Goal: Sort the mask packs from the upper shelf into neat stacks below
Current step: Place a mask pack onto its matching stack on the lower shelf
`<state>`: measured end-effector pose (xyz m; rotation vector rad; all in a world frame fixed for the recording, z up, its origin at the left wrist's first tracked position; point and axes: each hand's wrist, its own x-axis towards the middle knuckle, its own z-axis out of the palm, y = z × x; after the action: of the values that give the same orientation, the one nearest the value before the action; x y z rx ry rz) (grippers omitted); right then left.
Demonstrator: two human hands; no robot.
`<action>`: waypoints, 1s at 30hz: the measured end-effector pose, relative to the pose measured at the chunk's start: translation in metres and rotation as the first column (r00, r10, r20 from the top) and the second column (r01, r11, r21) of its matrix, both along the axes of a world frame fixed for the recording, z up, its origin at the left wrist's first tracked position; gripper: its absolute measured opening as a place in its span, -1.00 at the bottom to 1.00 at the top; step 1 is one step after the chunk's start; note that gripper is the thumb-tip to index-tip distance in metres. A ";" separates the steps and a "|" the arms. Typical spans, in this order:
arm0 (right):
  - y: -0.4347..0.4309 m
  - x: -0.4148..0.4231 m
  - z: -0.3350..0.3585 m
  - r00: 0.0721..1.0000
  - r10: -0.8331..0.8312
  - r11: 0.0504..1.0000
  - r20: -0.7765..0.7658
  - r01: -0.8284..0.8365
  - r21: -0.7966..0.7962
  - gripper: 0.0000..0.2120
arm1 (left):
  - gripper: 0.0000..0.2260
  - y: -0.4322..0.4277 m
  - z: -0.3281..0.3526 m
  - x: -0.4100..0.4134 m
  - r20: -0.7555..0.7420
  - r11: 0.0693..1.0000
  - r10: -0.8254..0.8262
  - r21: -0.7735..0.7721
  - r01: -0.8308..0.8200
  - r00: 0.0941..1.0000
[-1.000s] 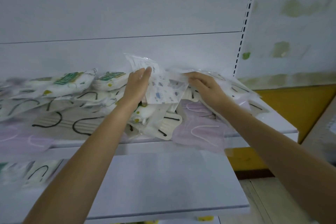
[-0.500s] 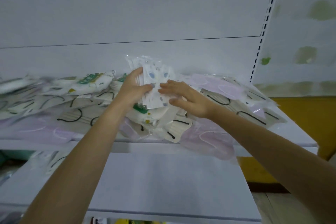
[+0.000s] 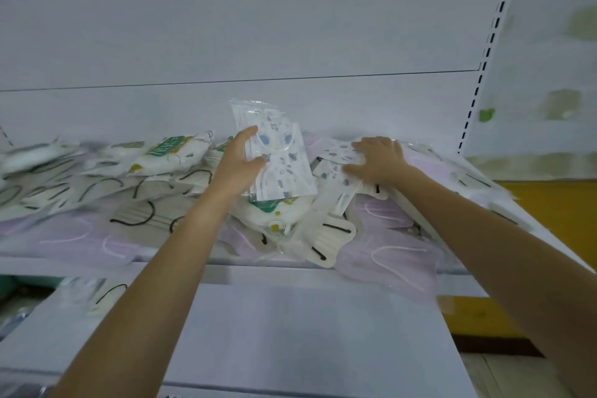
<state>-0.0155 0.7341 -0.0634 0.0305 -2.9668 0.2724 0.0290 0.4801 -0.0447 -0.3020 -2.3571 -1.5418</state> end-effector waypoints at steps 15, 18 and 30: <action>-0.071 0.080 0.027 0.857 0.009 0.662 -0.516 -0.392 -0.639 -0.77 | -0.37 0.017 0.006 0.004 0.128 0.989 -0.093 0.126 0.077 0.987; -0.088 0.101 0.013 0.772 0.446 0.706 -0.452 -0.614 -0.353 -0.69 | -0.44 0.025 0.006 0.006 0.174 0.968 -0.152 0.225 0.111 0.973; -0.011 0.047 -0.022 0.999 -0.031 0.996 0.035 0.033 -0.084 -0.39 | -0.23 0.009 -0.011 0.036 -0.008 0.987 -0.123 0.108 0.123 0.992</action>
<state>0.0312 0.7227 -0.0853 -0.0322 -2.9826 0.3984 0.0647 0.4890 -0.0558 -0.4301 -2.2817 -1.7172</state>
